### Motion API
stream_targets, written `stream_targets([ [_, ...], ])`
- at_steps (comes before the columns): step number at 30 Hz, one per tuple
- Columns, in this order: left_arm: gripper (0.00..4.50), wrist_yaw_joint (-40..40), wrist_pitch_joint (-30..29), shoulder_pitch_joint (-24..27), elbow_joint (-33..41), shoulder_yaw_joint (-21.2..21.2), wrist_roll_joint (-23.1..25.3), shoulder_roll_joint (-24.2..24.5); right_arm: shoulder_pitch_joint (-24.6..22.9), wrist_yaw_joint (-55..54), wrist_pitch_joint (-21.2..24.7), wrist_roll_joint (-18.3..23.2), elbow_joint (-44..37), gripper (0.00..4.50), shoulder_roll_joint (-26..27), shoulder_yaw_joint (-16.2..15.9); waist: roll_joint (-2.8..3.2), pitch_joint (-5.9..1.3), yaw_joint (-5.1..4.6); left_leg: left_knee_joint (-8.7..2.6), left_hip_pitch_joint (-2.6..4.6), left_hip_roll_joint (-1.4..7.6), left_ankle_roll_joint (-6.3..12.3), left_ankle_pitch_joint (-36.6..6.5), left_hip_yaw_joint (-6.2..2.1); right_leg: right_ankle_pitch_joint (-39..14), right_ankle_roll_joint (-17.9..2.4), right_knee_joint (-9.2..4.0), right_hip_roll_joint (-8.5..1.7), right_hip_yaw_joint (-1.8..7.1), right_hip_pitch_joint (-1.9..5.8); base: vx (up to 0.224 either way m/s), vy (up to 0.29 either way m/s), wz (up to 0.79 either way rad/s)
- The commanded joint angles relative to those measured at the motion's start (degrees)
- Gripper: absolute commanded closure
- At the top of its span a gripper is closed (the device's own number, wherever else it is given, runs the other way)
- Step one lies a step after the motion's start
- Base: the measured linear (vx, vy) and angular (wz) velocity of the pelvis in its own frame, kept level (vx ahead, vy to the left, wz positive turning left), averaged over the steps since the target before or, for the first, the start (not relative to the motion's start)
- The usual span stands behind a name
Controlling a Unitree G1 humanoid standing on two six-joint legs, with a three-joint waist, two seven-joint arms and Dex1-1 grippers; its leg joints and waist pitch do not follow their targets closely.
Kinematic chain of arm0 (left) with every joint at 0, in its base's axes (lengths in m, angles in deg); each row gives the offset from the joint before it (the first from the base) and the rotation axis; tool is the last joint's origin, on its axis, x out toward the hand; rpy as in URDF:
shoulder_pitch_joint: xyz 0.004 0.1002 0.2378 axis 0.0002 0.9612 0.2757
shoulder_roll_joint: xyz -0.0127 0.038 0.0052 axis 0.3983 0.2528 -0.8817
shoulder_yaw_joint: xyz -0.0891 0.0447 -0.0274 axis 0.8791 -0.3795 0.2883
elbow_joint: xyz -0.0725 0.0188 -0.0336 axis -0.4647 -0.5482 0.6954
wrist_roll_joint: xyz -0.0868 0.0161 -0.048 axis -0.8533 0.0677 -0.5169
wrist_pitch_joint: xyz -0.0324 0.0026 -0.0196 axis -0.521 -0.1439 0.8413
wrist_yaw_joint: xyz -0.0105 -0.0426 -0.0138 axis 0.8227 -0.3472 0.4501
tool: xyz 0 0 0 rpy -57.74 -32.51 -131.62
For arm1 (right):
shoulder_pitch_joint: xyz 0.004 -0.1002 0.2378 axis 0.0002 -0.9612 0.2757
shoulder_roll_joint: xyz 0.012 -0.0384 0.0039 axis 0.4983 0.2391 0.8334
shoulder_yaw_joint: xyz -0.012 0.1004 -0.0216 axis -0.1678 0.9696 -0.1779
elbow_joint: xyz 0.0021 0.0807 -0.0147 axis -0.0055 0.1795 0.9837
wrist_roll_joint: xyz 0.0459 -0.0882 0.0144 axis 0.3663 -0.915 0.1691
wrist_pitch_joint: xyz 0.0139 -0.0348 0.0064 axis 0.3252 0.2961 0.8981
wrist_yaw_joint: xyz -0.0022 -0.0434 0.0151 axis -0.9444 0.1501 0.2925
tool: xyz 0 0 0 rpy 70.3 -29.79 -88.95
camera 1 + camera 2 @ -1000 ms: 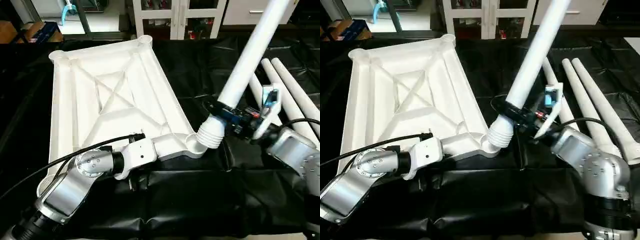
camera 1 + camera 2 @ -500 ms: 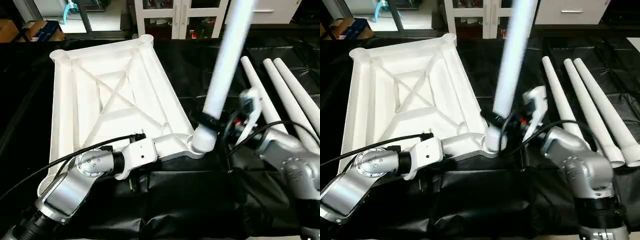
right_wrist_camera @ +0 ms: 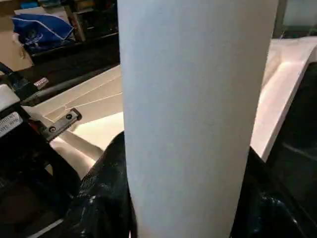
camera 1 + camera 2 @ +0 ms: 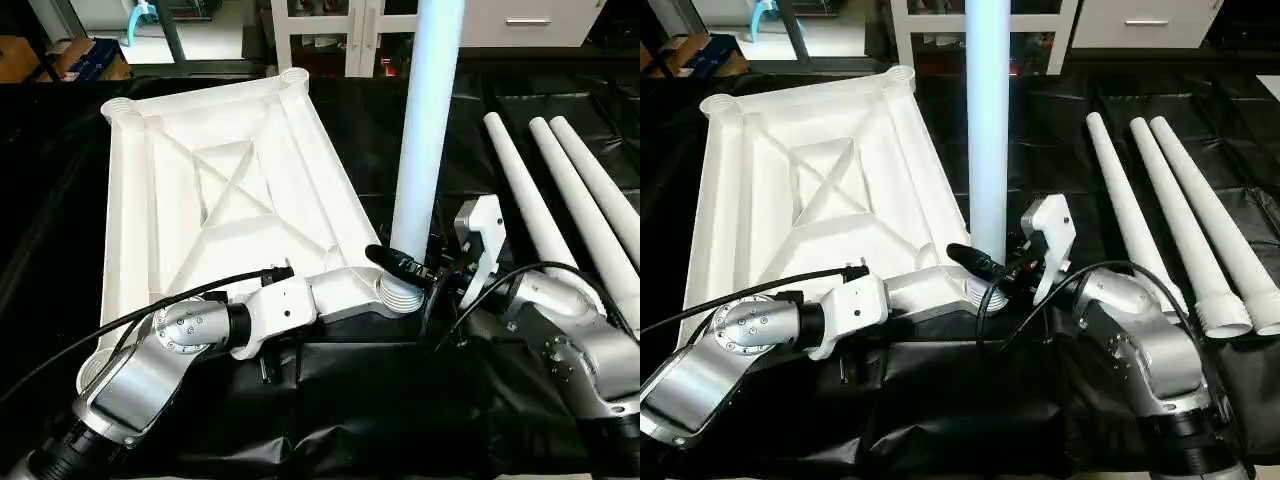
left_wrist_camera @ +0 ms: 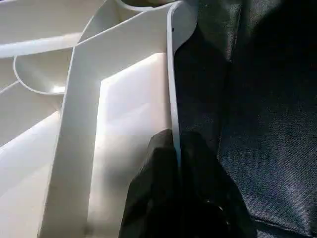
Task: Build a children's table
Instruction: Insert table leg to table base
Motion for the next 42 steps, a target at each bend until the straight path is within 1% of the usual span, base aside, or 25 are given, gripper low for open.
stream_targets([
  [1, 4.5, 0.8, -1.2, 2.5, -3.9, -2.1, 0.6, -0.7, -1.3, 0.0, -1.8, -1.8, 1.5, 2.65, 0.3, -0.4, -1.52, -2.46, -0.46, -5.27, 2.06, 4.8, 0.63, -20.5, -2.85, -27.3, -6.5, -4.5, -3.16, 1.98, 0.86, 0.0, 0.0, 0.0],
  [2, 4.5, 0.8, -1.2, 2.5, -3.9, -2.1, 0.6, -0.7, -1.3, 0.0, -1.8, -1.8, 1.5, 2.65, 0.3, -0.4, -1.51, -2.4, -0.48, -5.33, 2.0, 4.82, 0.8, -20.4, -2.82, -26.9, -6.6, -4.5, -3.11, 1.98, 0.84, 0.0, 0.0, 0.0],
  [4, 4.5, 0.7, -1.2, 2.6, -3.8, -2.1, 0.7, -0.6, -1.3, -0.7, -4.6, -2.0, 2.7, 2.65, 1.5, 0.9, -1.33, -2.33, -0.49, -5.35, 2.11, 4.86, 0.67, -21.2, -2.85, -27.5, -6.6, -4.59, -3.18, 2.01, 0.72, 0.0, 0.0, 0.0],
  [5, 4.5, 0.7, -1.2, 2.6, -3.8, -2.1, 0.7, -0.6, -1.3, -0.7, -4.6, -2.0, 2.7, 2.65, 1.5, 0.9, -1.35, -2.27, -0.55, -5.36, 2.08, 4.84, 0.61, -21.5, -2.86, -27.7, -6.7, -4.62, -3.18, 2.02, 0.69, 0.0, 0.0, 0.0],
  [6, 4.5, 0.5, -1.1, 2.7, -3.8, -2.1, 0.7, -0.5, -0.7, -1.1, -6.7, -2.1, 3.9, 2.65, 2.3, 2.2, -1.36, -2.25, -0.55, -5.39, 2.12, 4.85, 0.5, -21.9, -2.87, -28.2, -6.6, -4.69, -3.18, 2.02, 0.65, 0.0, 0.0, 0.0],
  [9, 4.5, 0.4, -1.0, 2.7, -3.8, -2.0, 0.7, -0.4, -0.7, -0.4, -8.0, -2.2, 4.8, 2.65, 2.4, 2.4, -1.38, -2.28, -0.52, -5.43, 2.18, 4.88, 0.4, -22.1, -2.87, -28.1, -6.5, -4.68, -3.16, 2.04, 0.66, 0.0, 0.0, 0.0],
  [10, 4.5, 0.4, -1.0, 2.7, -3.7, -2.0, 0.7, -0.4, -0.9, 0.4, -8.8, -2.2, 5.4, 2.65, 2.4, 2.3, -1.53, -2.2, -0.58, -5.45, 2.07, 4.89, 0.62, -21.8, -2.83, -27.4, -6.6, -4.64, -3.14, 2.05, 0.71, 0.0, 0.0, 0.0],
  [13, 4.5, 0.4, -1.0, 2.6, -3.7, -2.0, 0.8, -0.4, -1.4, 1.7, -10.0, -2.1, 6.2, 2.65, 2.5, 2.1, -1.54, -2.19, -0.55, -5.45, 2.11, 4.93, 0.86, -21.8, -2.81, -27.3, -6.8, -4.63, -3.16, 2.07, 0.68, 0.0, 0.0, 0.0],
  [15, 4.5, 0.4, -0.9, 2.6, -3.7, -1.9, 0.9, -0.5, -1.9, 3.1, -12.4, -3.2, 7.2, 2.65, 2.7, 1.1, -1.53, -2.22, -0.48, -5.42, 2.19, 4.97, 0.96, -21.9, -2.75, -27.7, -6.7, -4.7, -3.23, 2.11, 0.64, 0.0, 0.0, 0.0],
  [16, 4.5, 0.4, -0.9, 2.6, -3.7, -1.9, 0.9, -0.5, -1.9, 3.1, -12.4, -3.2, 7.2, 2.65, 2.7, 1.1, -1.56, -2.18, -0.46, -5.44, 2.21, 4.95, 1.08, -21.6, -2.7, -27.6, -6.7, -4.75, -3.21, 2.15, 0.62, 0.0, 0.0, 0.0],
  [18, 4.5, 0.5, -0.9, 2.7, -3.7, -1.8, 1.0, -0.5, -2.1, 4.0, -14.5, -4.3, 8.3, 2.65, 3.0, 0.2, -1.78, -2.25, -0.49, -5.44, 2.06, 4.96, 1.45, -20.9, -2.67, -27.2, -6.9, -4.67, -3.23, 2.13, 0.75, 0.0, 0.0, 0.0],
  [22, 4.5, 0.5, -0.9, 2.7, -3.8, -1.8, 1.3, -0.5, -2.5, 6.4, -17.1, -5.3, 10.0, 2.65, 2.7, -1.3, -1.8, -2.32, -0.49, -5.47, 2.04, 5.03, 1.7, -20.9, -2.69, -27.6, -7.1, -4.65, -3.25, 2.09, 0.83, 0.0, 0.0, 0.0],
  [26, 4.5, 0.5, -0.8, 2.6, -3.9, -1.8, 1.4, -0.4, -3.1, 8.2, -17.3, -5.8, 10.0, 2.65, 2.0, -2.6, -1.79, -2.31, -0.44, -5.47, 2.04, 5.05, 2.11, -20.2, -2.66, -26.7, -7.4, -4.59, -3.18, 2.12, 0.89, 0.0, 0.0, 0.0],
  [27, 4.5, 0.5, -0.7, 2.6, -3.9, -1.8, 1.5, -0.4, -3.4, 9.1, -16.7, -6.0, 9.7, 2.65, 1.6, -3.6, -1.7, -2.35, -0.41, -5.42, 2.15, 5.05, 2.22, -20.1, -2.59, -26.1, -7.6, -4.58, -3.13, 2.1, 0.84, 0.0, 0.0, 0.0],
  [28, 4.5, 0.5, -0.7, 2.6, -4.0, -1.8, 1.5, -0.4, -3.5, 9.6, -16.4, -6.2, 9.5, 2.65, 1.4, -4.1, -1.73, -2.42, -0.39, -5.4, 2.07, 5.06, 2.4, -19.6, -2.59, -25.3, -7.9, -4.47, -3.16, 2.13, 1.01, 0.0, 0.0, 0.0],
  [29, 4.5, 0.4, -0.6, 2.6, -4.0, -1.8, 1.5, -0.3, -3.5, 10.1, -15.7, -6.3, 9.5, 2.65, 1.2, -4.8, -1.51, -2.56, -0.35, -5.37, 2.1, 5.08, 2.44, -19.3, -2.59, -24.8, -8.1, -4.4, -3.16, 2.13, 1.07, 0.0, 0.0, 0.0],
  [31, 4.5, 0.3, -0.5, 2.5, -4.2, -1.9, 1.6, -0.4, -3.2, 10.6, -15.4, -6.6, 9.9, 2.65, 1.2, -5.5, -1.57, -2.54, -0.43, -5.39, 2.03, 5.05, 2.72, -19.2, -2.55, -24.2, -8.4, -4.39, -3.1, 2.07, 1.14, 0.0, 0.0, 0.0],
  [32, 4.5, 0.2, -0.4, 2.5, -4.2, -1.9, 1.7, -0.4, -2.8, 10.6, -14.7, -6.7, 10.4, 2.65, 1.4, -5.9, -1.55, -2.32, -0.43, -5.52, 2.02, 5.05, 2.62, -20.2, -2.58, -25.5, -8.3, -4.51, -3.12, 2.09, 1.13, 0.0, 0.0, 0.0],
  [33, 4.5, 0.1, -0.4, 2.5, -4.3, -2.0, 1.7, -0.4, -2.4, 10.5, -13.8, -6.6, 11.0, 2.65, 1.8, -6.0, -1.61, -2.05, -0.52, -5.65, 2.25, 5.03, 1.98, -22.3, -2.72, -28.9, -8.0, -4.76, -3.25, 2.1, 1.06, 0.0, 0.0, 0.0],
  [34, 4.5, 0.1, -0.3, 2.5, -4.3, -2.0, 1.8, -0.4, -1.7, 10.4, -13.1, -6.4, 11.5, 2.65, 2.3, -6.0, -1.57, -2.09, -0.57, -5.65, 2.49, 5.03, 0.99, -23.9, -2.97, -31.8, -7.4, -4.92, -3.41, 2.14, 1.03, 0.0, 0.0, 0.0],
  [37, 4.5, -0.1, -0.2, 2.5, -4.3, -2.1, 1.9, -0.4, 0.0, 9.9, -10.7, -5.6, 13.1, 2.65, 3.2, -5.9, -1.72, -2.32, -0.57, -5.71, 2.72, 5.04, 0.36, -23.8, -2.94, -31.0, -7.1, -4.97, -3.22, 2.24, 0.9, 0.0, 0.0, 0.0],
  [38, 4.5, -0.1, -0.2, 2.5, -4.3, -2.1, 1.9, -0.4, 0.6, 9.6, -9.9, -5.2, 13.7, 2.65, 3.5, -5.8, -1.61, -2.28, -0.69, -5.81, 2.47, 4.99, 0.28, -23.8, -3.05, -30.8, -7.4, -4.85, -3.24, 2.2, 1.06, 0.0, 0.0, 0.0],
  [39, 4.5, -0.2, -0.2, 2.5, -4.3, -2.1, 1.9, -0.4, 1.2, 9.0, -8.5, -4.7, 14.2, 2.65, 3.7, -5.6, -1.7, -2.18, -0.82, -5.85, 2.46, 4.93, 0.02, -24.7, -3.14, -31.9, -7.3, -4.91, -3.23, 2.14, 1.0, 0.0, 0.0, 0.0],
  [41, 4.5, -0.2, -0.3, 2.6, -4.3, -2.0, 2.0, -0.5, 2.5, 8.0, -6.6, -4.2, 15.7, 2.65, 4.2, -4.9, -1.7, -2.15, -0.79, -5.82, 2.76, 4.97, -0.66, -26.1, -3.19, -34.1, -6.5, -5.14, -3.3, 2.2, 0.69, 0.0, 0.0, 0.0],
  [42, 4.5, -0.2, -0.3, 2.7, -4.2, -2.0, 2.0, -0.5, 2.7, 7.9, -6.6, -4.4, 16.2, 2.65, 4.2, -4.8, -2.02, -2.04, -0.91, -5.88, 2.74, 4.94, -1.0, -27.0, -3.28, -35.8, -6.1, -5.3, -3.34, 2.18, 0.61, 0.0, 0.0, 0.0],
])
